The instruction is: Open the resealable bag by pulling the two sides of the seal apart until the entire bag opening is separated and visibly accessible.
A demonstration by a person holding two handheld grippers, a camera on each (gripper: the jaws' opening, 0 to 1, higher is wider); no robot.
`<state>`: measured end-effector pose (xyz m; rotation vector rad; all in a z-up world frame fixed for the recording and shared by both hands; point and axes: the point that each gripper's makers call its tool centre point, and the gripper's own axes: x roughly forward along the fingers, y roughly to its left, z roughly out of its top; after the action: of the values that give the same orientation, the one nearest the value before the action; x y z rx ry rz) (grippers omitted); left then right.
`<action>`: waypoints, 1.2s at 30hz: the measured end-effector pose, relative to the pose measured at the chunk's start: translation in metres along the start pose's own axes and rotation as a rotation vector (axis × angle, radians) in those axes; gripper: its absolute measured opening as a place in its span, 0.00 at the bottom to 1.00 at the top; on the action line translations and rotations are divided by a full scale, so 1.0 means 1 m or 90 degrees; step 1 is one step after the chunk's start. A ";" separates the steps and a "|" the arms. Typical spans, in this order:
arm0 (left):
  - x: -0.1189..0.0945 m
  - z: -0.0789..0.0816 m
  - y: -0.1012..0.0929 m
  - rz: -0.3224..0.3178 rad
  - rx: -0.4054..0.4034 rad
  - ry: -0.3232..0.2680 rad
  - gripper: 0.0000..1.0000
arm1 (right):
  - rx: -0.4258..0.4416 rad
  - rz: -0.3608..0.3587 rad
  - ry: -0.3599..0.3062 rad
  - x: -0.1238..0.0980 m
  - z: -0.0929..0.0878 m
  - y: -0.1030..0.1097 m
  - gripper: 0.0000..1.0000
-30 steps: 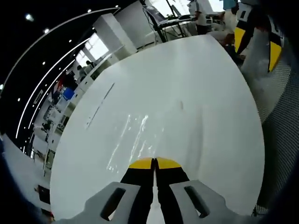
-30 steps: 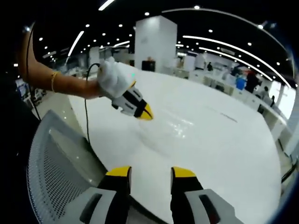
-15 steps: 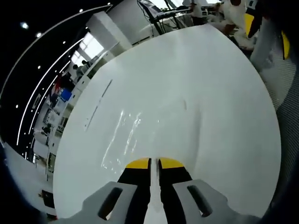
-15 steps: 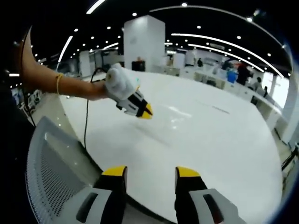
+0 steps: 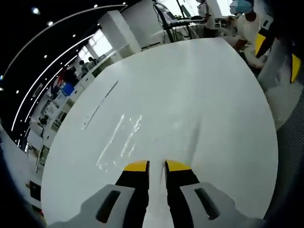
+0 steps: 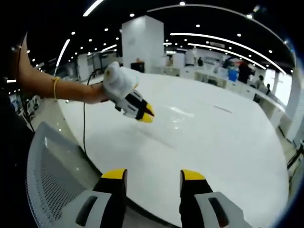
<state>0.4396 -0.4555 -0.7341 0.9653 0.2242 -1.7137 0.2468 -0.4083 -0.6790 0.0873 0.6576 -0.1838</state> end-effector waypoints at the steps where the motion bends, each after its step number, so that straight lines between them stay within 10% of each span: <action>1: -0.003 -0.002 -0.002 -0.002 -0.012 -0.002 0.17 | 0.000 0.001 -0.001 0.000 0.000 0.000 0.42; 11: -0.041 -0.004 -0.014 -0.003 -0.089 -0.061 0.33 | 0.009 0.009 -0.013 0.003 0.003 0.003 0.43; 18: -0.081 0.015 -0.015 -0.002 -0.179 -0.174 0.60 | 0.003 0.016 -0.020 0.006 0.007 0.005 0.46; 36: -0.141 0.001 -0.044 0.008 -0.243 -0.216 0.99 | 0.003 0.024 -0.040 0.013 0.013 0.010 0.58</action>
<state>0.4099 -0.3382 -0.6497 0.3903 0.3056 -1.7121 0.2668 -0.4024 -0.6766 0.0976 0.5932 -0.1505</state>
